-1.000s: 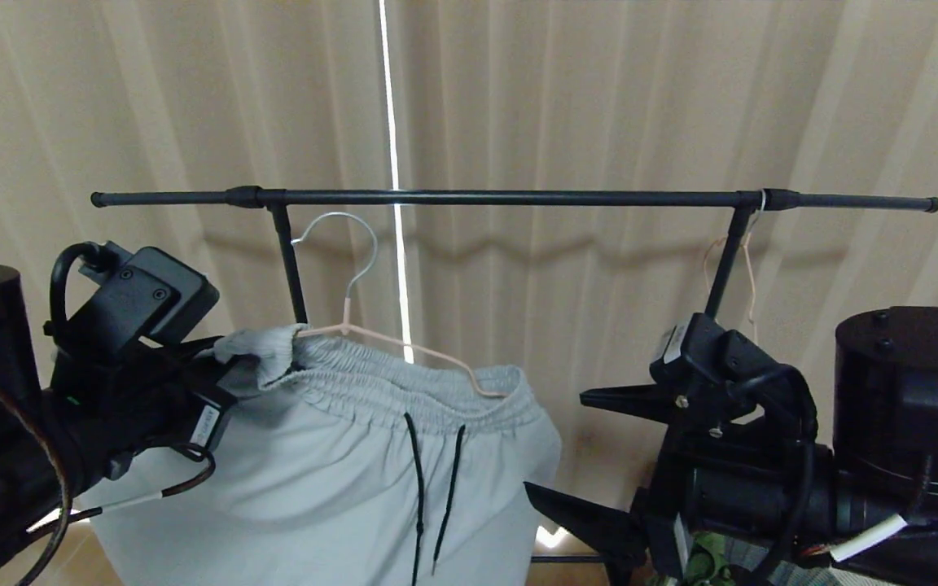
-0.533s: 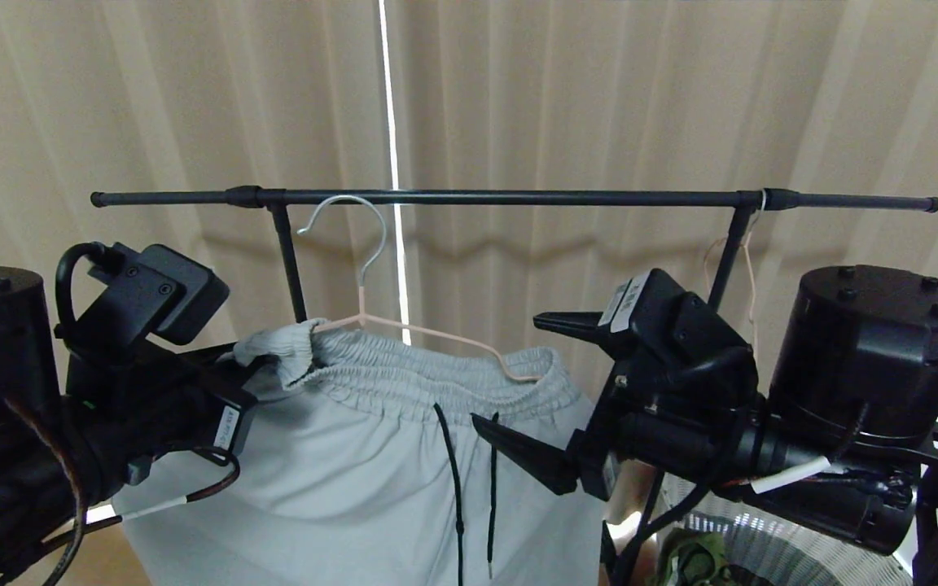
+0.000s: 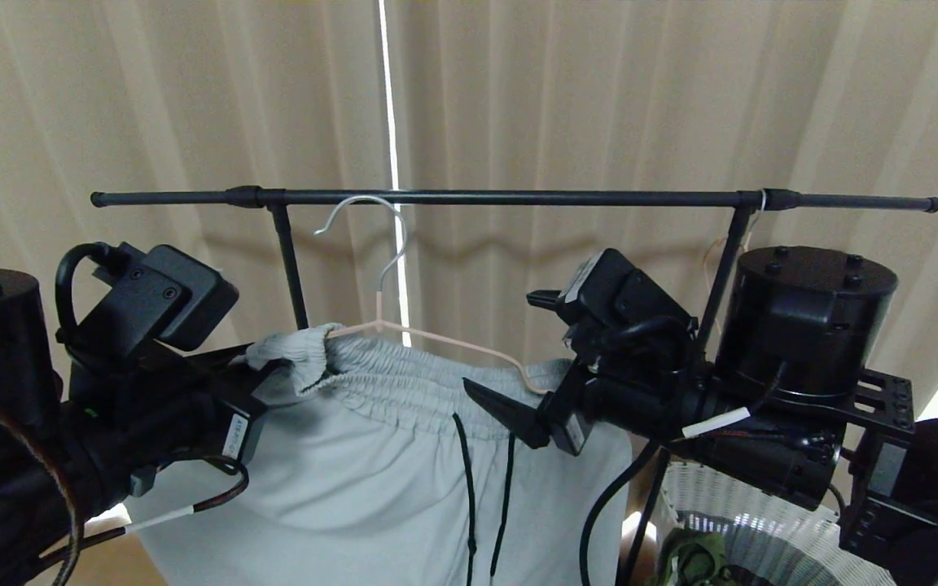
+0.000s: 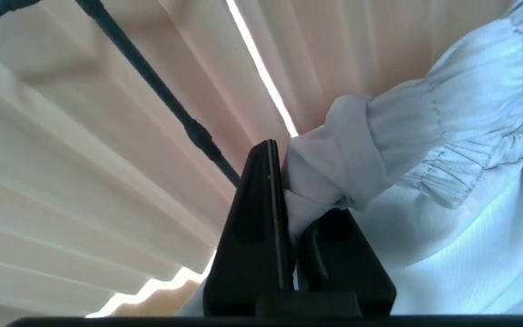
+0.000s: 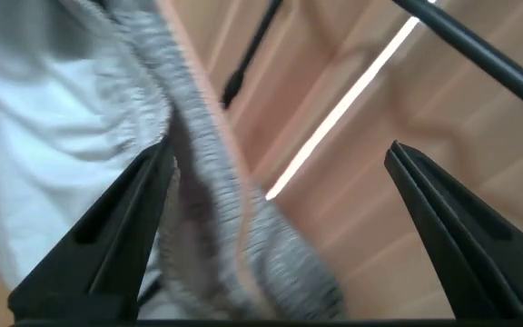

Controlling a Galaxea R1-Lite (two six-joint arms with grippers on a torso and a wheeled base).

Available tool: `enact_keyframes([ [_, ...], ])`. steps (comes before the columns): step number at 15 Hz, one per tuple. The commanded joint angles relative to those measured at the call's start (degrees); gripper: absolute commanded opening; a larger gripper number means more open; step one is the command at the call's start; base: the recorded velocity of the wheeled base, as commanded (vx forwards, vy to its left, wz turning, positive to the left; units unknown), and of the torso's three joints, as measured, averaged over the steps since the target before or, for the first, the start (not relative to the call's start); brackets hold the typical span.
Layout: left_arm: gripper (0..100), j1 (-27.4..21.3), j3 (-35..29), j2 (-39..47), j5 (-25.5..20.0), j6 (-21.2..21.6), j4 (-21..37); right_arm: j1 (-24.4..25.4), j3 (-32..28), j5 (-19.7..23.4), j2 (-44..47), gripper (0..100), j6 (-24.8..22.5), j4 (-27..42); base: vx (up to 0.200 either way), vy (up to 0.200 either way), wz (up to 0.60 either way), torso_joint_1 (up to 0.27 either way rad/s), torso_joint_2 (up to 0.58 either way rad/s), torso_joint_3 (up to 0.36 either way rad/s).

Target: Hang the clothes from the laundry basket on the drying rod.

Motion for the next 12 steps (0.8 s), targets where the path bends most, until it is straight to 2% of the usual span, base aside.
enact_keyframes([
  [1,0,-0.7,-0.5,-0.2,0.0,0.0,-0.1,-0.4,-0.4,0.0,1.5,0,-0.1,0.0,0.000,0.000,0.00,0.000,0.00,0.000],
  [6,0,-3.6,-1.6,-0.4,-0.2,0.1,-0.2,-0.5,-1.3,0.0,1.4,0,-0.1,0.0,0.000,0.000,0.00,0.000,0.00,0.000],
  [12,0,-4.9,-1.1,-1.7,-0.8,0.2,-0.2,-0.5,-0.8,-0.1,0.2,0,-0.1,0.0,0.000,0.000,0.00,0.000,0.00,0.000],
])
